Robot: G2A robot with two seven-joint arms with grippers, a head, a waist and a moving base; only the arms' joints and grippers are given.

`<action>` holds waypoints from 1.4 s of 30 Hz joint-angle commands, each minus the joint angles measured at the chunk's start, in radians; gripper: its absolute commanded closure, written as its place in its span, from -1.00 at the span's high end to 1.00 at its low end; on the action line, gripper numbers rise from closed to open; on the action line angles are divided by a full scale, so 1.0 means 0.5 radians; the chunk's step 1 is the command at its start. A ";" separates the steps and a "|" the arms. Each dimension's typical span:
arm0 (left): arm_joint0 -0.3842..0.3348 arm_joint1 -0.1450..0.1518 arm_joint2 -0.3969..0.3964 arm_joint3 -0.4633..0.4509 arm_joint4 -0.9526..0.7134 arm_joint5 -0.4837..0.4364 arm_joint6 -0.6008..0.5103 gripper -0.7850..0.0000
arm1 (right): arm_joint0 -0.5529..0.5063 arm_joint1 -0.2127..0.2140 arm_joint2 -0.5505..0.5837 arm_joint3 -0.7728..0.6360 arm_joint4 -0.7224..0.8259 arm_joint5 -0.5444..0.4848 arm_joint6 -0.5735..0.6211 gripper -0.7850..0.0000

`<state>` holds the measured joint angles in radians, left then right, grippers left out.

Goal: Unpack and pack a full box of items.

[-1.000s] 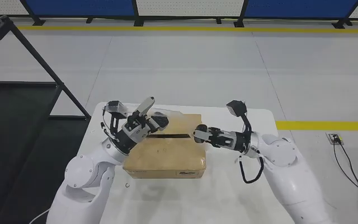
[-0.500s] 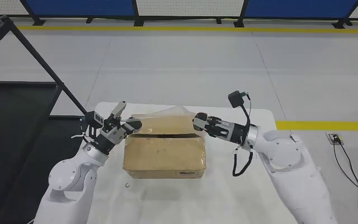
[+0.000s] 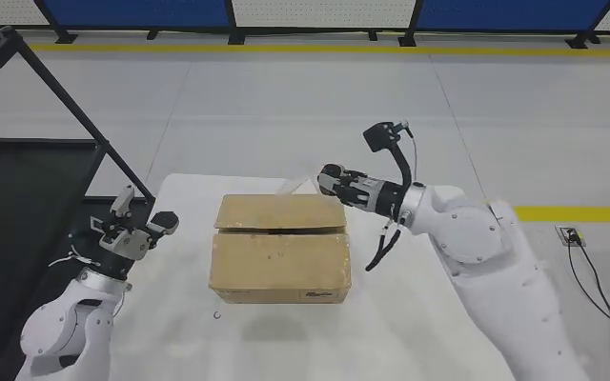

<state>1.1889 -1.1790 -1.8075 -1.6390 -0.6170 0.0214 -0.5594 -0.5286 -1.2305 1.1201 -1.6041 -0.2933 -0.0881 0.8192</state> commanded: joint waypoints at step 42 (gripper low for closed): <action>0.034 -0.091 0.760 -0.296 0.108 0.067 0.577 -1.00 | -0.168 -0.074 -0.085 -0.307 0.500 -0.045 -0.390 -1.00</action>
<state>1.2103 -1.2238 -1.4323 -1.7907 -0.5649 0.0519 -0.2733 -0.6115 -1.2675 1.0761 -1.7577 -0.0444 -0.1083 0.6226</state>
